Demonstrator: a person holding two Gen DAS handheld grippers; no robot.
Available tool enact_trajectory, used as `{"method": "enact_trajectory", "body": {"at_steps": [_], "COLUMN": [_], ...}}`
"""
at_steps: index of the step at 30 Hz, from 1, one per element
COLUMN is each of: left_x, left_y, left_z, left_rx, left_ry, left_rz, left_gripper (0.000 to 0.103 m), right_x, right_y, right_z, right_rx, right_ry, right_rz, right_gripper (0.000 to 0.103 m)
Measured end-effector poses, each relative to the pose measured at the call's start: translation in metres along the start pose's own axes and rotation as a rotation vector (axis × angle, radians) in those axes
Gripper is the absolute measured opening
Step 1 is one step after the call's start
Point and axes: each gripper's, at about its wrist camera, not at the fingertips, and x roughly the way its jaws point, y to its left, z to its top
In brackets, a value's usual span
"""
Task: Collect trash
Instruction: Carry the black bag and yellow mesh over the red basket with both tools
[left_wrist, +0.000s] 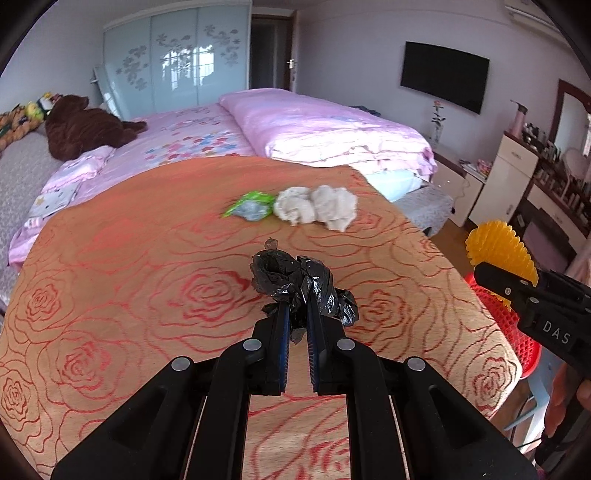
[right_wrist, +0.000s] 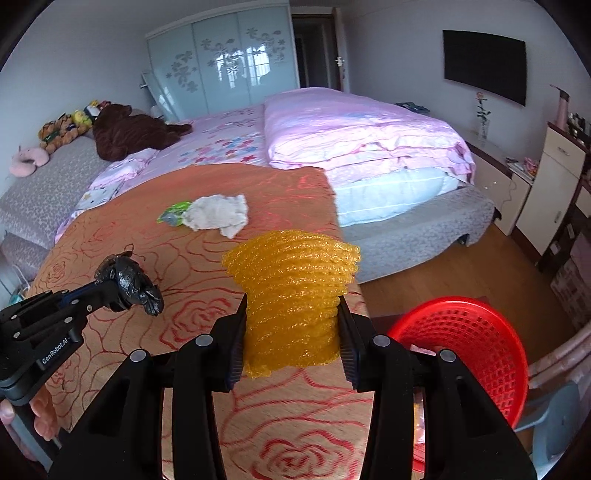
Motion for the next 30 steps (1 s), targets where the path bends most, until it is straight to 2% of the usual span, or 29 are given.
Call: {"method": "enact_trajectory", "body": {"at_steps": [21,30], "left_x": [0.006,0.013], "left_y": [-0.077,-0.112], "left_z": [0.012,0.017], "left_rx": [0.140,0.177], "left_ry": [-0.011,-0.001], "left_rz": [-0.076,-0.144], "left_gripper": [0.008,0.008], "right_x": [-0.037,-0.050], "right_y": [-0.074,-0.109], "right_z": [-0.021,-0.030], "right_rx": [0.089,0.140], "right_ry": [-0.025,-0.028], "right_rz": [-0.132,-0.190], "right_gripper": [0.041,0.041]}}
